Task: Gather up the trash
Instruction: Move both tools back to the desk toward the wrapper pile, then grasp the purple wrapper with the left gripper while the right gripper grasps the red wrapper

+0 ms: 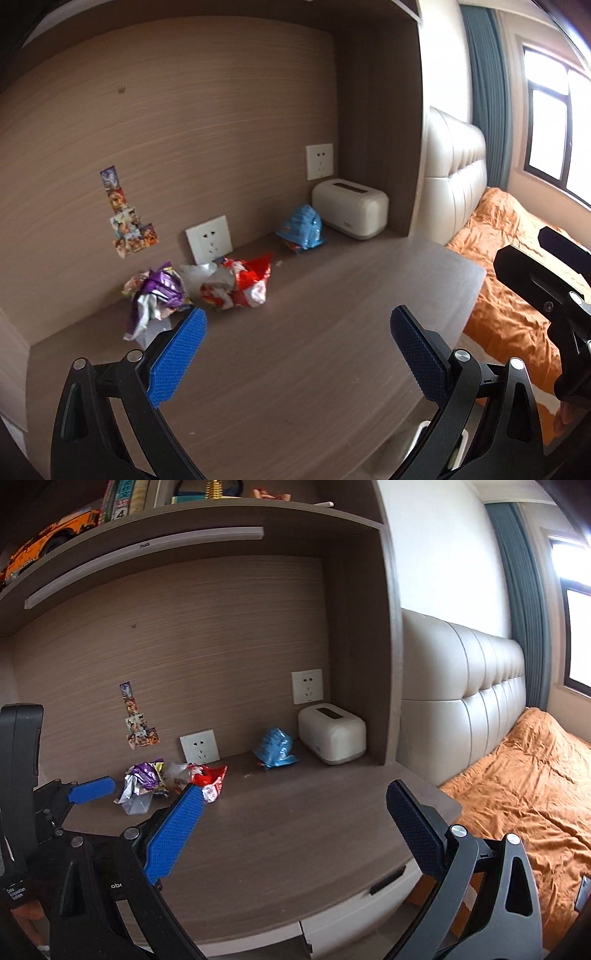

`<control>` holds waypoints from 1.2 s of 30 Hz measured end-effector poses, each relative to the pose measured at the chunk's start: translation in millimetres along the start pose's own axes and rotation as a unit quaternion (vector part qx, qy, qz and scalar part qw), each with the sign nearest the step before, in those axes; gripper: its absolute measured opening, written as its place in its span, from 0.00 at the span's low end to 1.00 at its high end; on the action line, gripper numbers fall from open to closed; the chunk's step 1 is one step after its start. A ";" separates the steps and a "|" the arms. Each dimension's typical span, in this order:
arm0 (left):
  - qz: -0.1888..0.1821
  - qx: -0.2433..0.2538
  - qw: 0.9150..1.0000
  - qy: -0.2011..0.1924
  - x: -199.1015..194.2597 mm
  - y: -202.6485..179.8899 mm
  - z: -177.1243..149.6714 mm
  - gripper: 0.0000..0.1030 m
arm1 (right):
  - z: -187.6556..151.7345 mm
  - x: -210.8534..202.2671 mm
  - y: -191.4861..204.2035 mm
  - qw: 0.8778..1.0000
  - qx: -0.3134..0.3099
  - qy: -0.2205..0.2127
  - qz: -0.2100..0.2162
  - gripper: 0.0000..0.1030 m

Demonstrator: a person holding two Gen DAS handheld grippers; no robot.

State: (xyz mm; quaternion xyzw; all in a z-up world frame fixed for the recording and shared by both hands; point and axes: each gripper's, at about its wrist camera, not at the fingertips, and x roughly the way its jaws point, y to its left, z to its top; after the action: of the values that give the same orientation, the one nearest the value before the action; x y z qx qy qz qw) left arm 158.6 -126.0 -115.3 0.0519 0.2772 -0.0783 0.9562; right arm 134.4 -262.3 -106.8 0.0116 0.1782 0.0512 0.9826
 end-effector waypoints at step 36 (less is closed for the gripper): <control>0.091 -0.025 0.993 0.064 142.2 186.3 16.3 0.95 | -13.9 249.0 108.9 0.986 0.033 0.153 0.065 0.96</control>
State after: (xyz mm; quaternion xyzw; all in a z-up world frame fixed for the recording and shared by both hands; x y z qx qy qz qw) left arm 318.9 37.5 -167.7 0.0579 0.3339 0.0194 0.9406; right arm 350.9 -127.9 -202.1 0.0476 0.3266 0.1100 0.9375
